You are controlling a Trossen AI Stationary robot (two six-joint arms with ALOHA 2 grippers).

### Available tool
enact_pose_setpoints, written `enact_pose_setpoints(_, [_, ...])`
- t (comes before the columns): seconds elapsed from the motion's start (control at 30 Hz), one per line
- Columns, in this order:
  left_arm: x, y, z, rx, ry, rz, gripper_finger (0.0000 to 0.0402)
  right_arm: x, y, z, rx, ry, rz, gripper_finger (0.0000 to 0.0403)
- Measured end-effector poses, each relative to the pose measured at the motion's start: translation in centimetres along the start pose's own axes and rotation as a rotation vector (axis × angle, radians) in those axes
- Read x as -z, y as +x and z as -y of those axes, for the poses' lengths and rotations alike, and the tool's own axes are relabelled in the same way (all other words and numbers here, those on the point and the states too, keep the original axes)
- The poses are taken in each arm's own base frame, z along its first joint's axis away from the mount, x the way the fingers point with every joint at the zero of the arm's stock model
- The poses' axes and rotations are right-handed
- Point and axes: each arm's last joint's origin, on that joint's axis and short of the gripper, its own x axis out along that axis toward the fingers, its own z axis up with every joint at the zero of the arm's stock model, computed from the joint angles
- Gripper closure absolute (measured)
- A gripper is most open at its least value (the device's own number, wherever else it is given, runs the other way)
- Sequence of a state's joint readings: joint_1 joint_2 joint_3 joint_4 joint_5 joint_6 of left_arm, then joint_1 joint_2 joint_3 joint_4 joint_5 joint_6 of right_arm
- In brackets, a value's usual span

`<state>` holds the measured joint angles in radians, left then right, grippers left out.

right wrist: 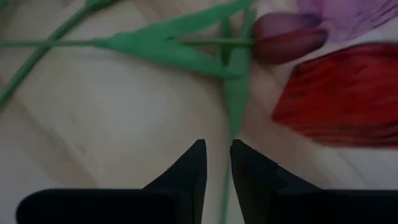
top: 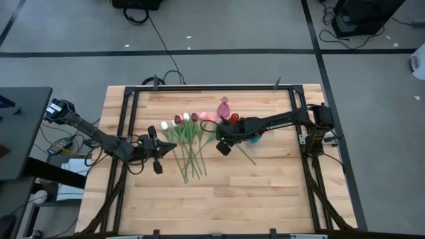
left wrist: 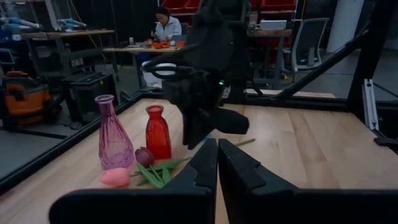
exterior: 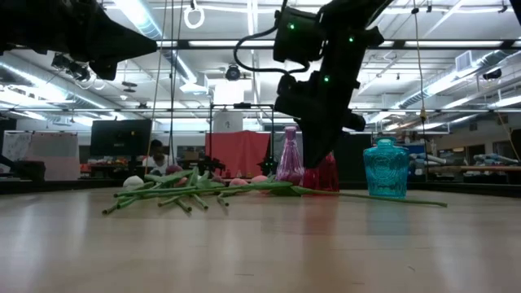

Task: Sort flowers into vase by color
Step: Put the pink flower into the pink vase

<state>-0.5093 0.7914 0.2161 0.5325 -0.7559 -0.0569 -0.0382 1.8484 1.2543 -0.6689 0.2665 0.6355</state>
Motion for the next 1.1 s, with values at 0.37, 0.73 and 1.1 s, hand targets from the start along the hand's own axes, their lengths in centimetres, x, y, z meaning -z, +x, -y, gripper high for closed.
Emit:
enact_pose_setpoints(0.37, [0.0, 0.0, 0.0, 0.0, 0.001, -0.001, 0.0382, 0.6, 3.2, -0.5, 0.042, -0.065, -0.037, 0.0263])
enact_pose_setpoints(0.73, [0.1, 0.0, 0.0, 0.001, -0.014, -0.009, 0.0382, 1.0, 3.5, -0.4, 0.108, -0.018, -0.044, 0.0254])
enact_pose_setpoints(1.1, [0.1, 0.0, 0.0, 0.01, -0.019, -0.012, 0.0382, 1.3, 4.7, -0.6, 0.05, -0.005, -0.119, 0.0348])
